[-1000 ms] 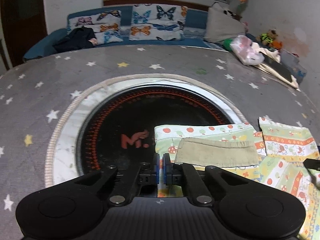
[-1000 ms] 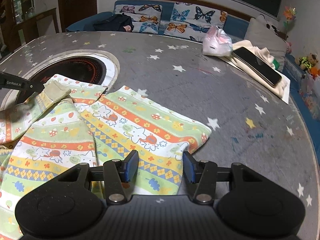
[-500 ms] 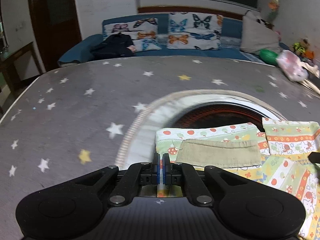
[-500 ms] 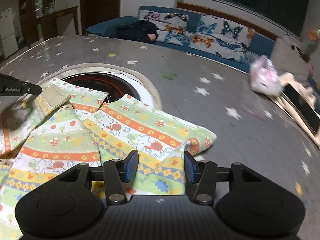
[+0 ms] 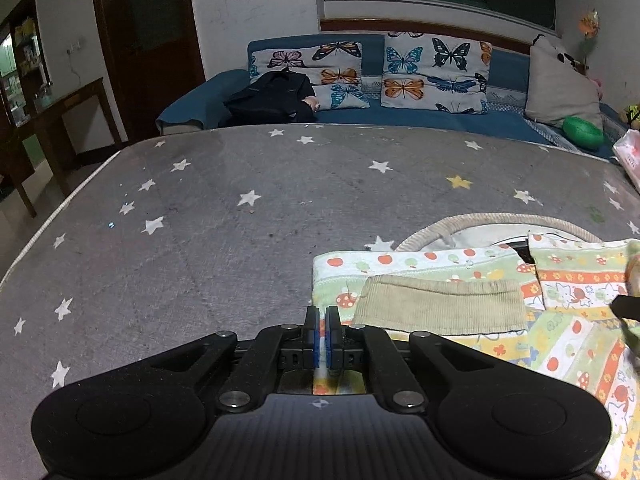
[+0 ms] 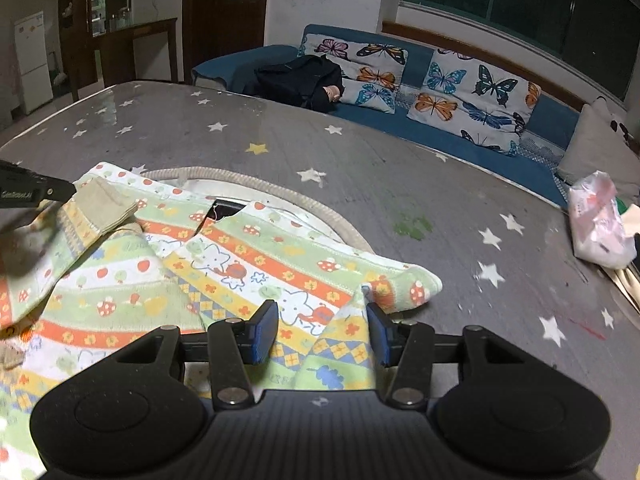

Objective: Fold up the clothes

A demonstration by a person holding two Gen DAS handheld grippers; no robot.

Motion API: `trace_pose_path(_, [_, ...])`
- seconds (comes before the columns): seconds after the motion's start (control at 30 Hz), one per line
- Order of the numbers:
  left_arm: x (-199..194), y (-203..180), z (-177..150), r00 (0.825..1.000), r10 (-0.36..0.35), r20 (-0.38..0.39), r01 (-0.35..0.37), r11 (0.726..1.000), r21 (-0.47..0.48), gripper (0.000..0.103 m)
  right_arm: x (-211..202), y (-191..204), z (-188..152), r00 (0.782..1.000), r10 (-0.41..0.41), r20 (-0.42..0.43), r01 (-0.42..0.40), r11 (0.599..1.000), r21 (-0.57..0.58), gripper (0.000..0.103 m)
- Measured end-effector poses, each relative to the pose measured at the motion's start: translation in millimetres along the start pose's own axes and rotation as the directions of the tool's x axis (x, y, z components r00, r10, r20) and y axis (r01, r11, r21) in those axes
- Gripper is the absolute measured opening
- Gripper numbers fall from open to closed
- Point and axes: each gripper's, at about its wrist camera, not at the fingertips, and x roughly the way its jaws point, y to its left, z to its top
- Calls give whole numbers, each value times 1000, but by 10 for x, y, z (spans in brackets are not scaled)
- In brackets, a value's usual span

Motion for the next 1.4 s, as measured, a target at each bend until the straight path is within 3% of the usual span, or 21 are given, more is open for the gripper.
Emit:
trace_pose_path(0.23, [-114,75,8,1000,-5,5,6,999,-38,14,-328,263,65,994,102,36,-99,992,-74,47])
trace_pose_path(0.37, [-353,9,-29,998,-49,39,50,999,-22,18,-466,557,55,975,223,16,-219,967,-130,43])
trace_pose_path(0.47, [-506,-132,-95,991,-126,33,126,992,14,27,-485,811,-14,959,284,-15,-283,944,-170,40])
trace_pose_path(0.67, [-543,-527,-166,973,-230,-9,230,969,93,39,-436,1083,-209,953,297,-56,-302,931,-207,37])
trace_pose_path(0.9, [-253,-720,-117,981,-187,-49,191,978,87,43,-455,1087,-208,954,296,-51,-300,932,-202,37])
trace_pose_path(1.0, [-155,-731,-118,981,-182,-65,187,979,80,42,-457,1090,-213,953,298,-50,-302,932,-202,38])
trace_pose_path(1.07, [-154,-676,-135,981,-188,-53,192,978,77,35,-455,1094,-213,953,298,-50,-302,932,-203,38])
trace_pose_path(1.13, [-174,-612,-132,976,-213,-43,215,975,56,11,-455,1100,-214,954,296,-50,-300,931,-206,38])
trace_pose_path(1.17, [-193,-574,-125,976,-217,-36,218,975,40,7,-455,1104,-214,954,294,-50,-298,931,-208,38])
trace_pose_path(1.4, [-448,-171,-93,983,-180,39,183,981,-68,2,-457,1133,-203,959,279,-58,-284,933,-220,38])
